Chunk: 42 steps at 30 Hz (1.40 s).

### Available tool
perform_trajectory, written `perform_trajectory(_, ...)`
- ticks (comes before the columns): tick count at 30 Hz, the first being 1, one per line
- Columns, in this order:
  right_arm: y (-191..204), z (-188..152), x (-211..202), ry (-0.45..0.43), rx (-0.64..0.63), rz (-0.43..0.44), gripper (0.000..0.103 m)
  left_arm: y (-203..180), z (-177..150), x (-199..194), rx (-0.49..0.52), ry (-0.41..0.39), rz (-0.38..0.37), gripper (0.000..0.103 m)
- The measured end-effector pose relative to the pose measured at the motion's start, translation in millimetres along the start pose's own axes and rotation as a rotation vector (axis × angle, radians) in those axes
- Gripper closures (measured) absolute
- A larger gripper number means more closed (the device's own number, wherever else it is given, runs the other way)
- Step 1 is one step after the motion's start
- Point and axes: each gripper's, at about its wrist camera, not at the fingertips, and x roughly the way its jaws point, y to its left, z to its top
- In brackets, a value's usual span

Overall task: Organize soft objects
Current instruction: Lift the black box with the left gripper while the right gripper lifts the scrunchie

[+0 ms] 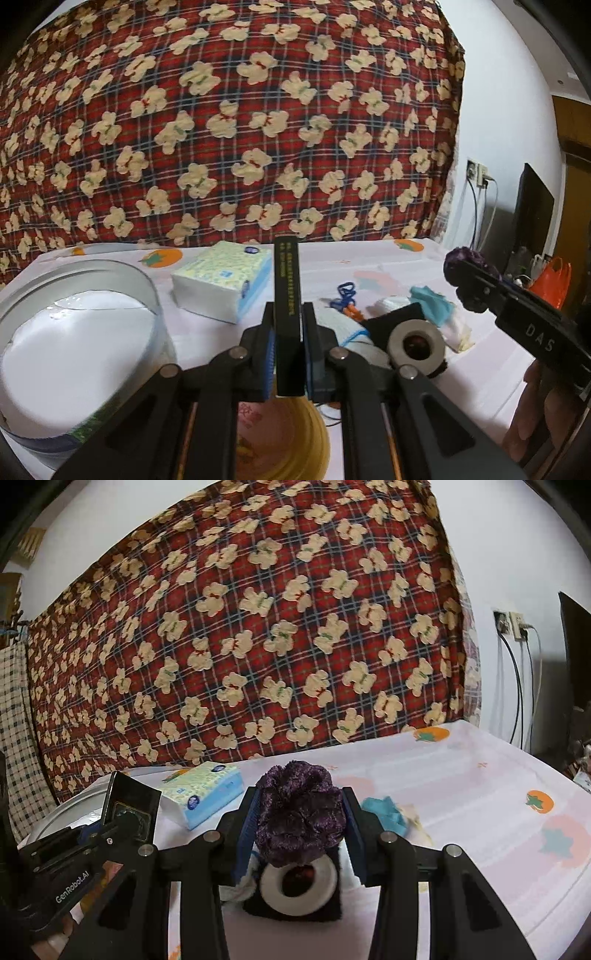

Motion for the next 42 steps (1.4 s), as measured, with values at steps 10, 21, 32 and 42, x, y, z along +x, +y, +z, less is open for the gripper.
perform_trajectory(10,24,-2,-2,-0.037,-0.057,-0.016,0.057,12,-2,-11,-0.034,-0.03,-0.054,0.093)
perform_trajectory(21,31,-3,-5,-0.055,-0.097,-0.051,0.057,29,0,-28,-0.093,-0.115,-0.068,0.093)
perform_trajectory(32,46,-3,1,-0.04,-0.124,-0.026,0.057,50,-3,-26,-0.106,-0.096,0.029,0.093)
perform_trajectory(42,72,-6,12,-0.026,-0.153,0.004,0.057,65,-4,-25,-0.112,-0.08,0.063,0.093)
